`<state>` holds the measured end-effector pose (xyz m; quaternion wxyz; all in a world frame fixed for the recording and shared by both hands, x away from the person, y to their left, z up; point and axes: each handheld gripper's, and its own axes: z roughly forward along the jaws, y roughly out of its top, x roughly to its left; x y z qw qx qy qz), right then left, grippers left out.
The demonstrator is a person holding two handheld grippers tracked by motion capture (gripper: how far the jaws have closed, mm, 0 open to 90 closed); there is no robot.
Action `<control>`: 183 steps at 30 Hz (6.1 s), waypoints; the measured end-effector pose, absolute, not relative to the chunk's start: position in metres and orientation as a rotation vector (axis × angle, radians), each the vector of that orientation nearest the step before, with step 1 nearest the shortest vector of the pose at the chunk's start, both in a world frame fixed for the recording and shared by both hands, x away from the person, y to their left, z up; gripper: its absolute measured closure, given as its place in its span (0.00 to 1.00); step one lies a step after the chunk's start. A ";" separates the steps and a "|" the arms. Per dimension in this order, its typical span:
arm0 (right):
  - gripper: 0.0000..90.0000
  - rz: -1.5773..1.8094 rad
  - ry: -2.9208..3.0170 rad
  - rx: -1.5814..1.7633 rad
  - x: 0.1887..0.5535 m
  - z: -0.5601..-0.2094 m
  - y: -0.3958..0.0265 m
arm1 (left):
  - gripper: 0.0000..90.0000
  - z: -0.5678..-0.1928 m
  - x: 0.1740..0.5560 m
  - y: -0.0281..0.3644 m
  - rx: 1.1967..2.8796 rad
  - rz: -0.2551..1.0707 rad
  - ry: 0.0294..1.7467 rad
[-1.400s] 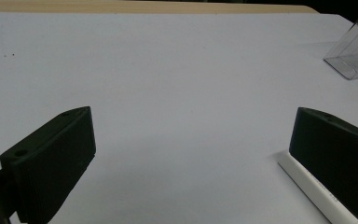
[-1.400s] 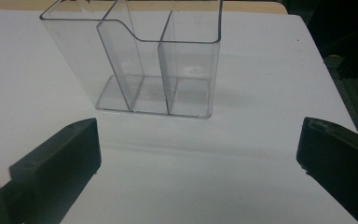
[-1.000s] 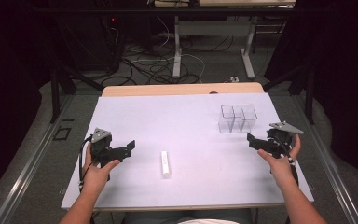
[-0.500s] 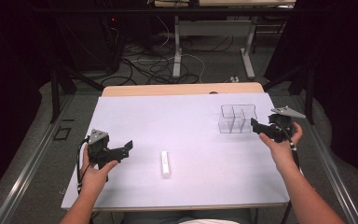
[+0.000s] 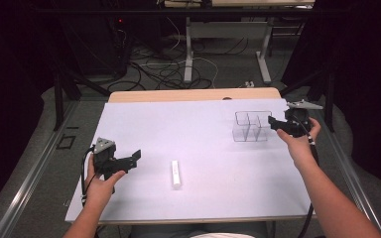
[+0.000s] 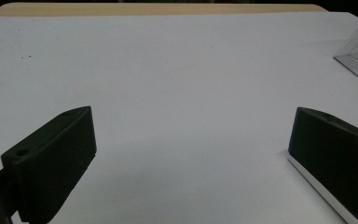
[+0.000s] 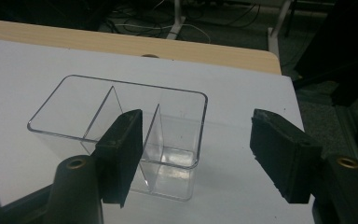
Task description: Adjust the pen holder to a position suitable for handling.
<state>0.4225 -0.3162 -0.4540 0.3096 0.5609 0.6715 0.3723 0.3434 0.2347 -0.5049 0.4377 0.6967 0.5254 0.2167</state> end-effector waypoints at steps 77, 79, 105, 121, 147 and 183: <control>1.00 0.799 1.802 1.771 0.482 -0.487 -0.317 | 0.02 -0.510 0.349 0.232 1.769 0.519 1.319; 1.00 0.796 1.796 1.774 0.482 -0.487 -0.316 | 0.02 -0.510 0.349 0.232 1.769 0.519 1.319; 1.00 0.864 1.828 1.821 0.476 -0.488 -0.278 | 0.02 -0.511 0.350 0.231 1.774 0.519 1.313; 1.00 0.896 1.868 1.816 0.473 -0.489 -0.231 | 0.02 -0.510 0.350 0.232 1.781 0.512 1.312; 1.00 0.962 2.007 1.784 0.469 -0.489 -0.157 | 0.02 -0.510 0.350 0.233 1.781 0.511 1.310; 0.84 1.124 2.053 1.630 0.457 -0.478 -0.157 | 0.02 -0.511 0.349 0.235 1.778 0.508 1.316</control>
